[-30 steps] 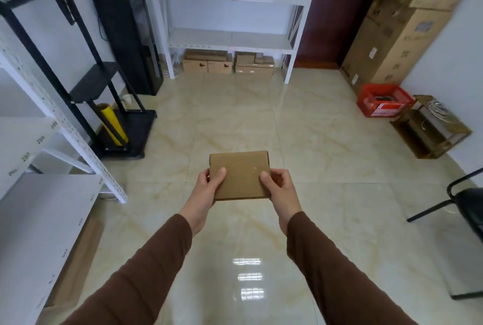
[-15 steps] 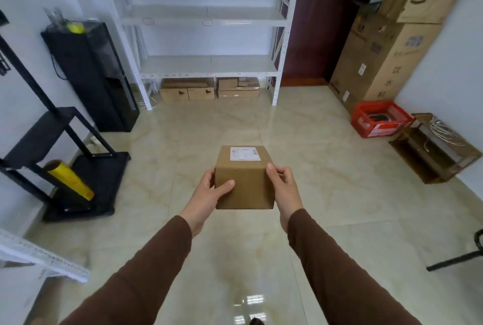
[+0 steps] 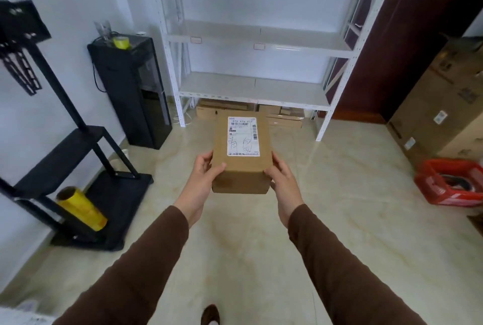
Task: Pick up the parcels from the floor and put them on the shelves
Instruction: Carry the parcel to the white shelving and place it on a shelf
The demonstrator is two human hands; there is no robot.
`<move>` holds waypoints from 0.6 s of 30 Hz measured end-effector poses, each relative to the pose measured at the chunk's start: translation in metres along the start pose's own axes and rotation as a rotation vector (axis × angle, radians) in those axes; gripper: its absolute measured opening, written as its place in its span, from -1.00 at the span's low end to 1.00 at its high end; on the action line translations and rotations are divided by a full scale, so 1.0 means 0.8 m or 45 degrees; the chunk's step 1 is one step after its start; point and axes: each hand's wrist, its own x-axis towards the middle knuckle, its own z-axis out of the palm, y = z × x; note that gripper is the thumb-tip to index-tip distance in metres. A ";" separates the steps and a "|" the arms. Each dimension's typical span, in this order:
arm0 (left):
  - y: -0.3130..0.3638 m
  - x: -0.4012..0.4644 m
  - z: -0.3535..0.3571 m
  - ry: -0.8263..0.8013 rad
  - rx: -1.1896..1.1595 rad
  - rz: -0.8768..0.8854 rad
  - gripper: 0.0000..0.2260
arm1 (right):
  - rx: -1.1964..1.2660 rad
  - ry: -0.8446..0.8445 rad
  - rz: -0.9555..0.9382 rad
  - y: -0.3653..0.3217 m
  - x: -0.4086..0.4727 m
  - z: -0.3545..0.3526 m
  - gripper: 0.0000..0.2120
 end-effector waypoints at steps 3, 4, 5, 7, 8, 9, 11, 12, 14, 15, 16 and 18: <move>0.029 0.096 -0.018 -0.023 -0.004 0.016 -0.62 | 0.007 0.007 -0.042 -0.021 0.088 0.034 -0.48; 0.038 0.128 -0.023 -0.035 -0.002 0.026 -0.63 | 0.025 0.018 -0.066 -0.028 0.117 0.044 -0.49; 0.047 0.159 -0.026 -0.053 -0.005 0.027 -0.64 | 0.037 0.032 -0.082 -0.034 0.144 0.051 -0.50; 0.062 0.216 -0.027 -0.077 -0.010 0.029 -0.65 | 0.046 0.063 -0.103 -0.046 0.197 0.063 -0.52; 0.067 0.244 -0.026 -0.087 -0.008 0.027 -0.66 | 0.041 0.079 -0.109 -0.051 0.223 0.066 -0.51; 0.071 0.272 -0.023 -0.095 -0.008 0.026 -0.66 | 0.033 0.094 -0.114 -0.054 0.251 0.067 -0.49; 0.080 0.330 -0.016 -0.106 -0.017 0.037 -0.63 | 0.020 0.112 -0.146 -0.062 0.311 0.069 -0.48; 0.084 0.360 -0.013 -0.112 -0.016 0.045 -0.60 | 0.013 0.115 -0.163 -0.066 0.341 0.069 -0.47; 0.093 0.425 -0.009 -0.116 -0.003 0.072 -0.57 | 0.014 0.114 -0.185 -0.076 0.404 0.073 -0.46; 0.098 0.459 -0.008 -0.114 0.004 0.096 -0.55 | 0.018 0.106 -0.196 -0.082 0.437 0.076 -0.46; 0.105 0.491 -0.007 -0.109 0.015 0.115 -0.52 | 0.022 0.097 -0.204 -0.088 0.469 0.079 -0.45; 0.123 0.556 -0.007 -0.081 0.026 0.138 -0.48 | 0.039 0.073 -0.217 -0.104 0.536 0.089 -0.44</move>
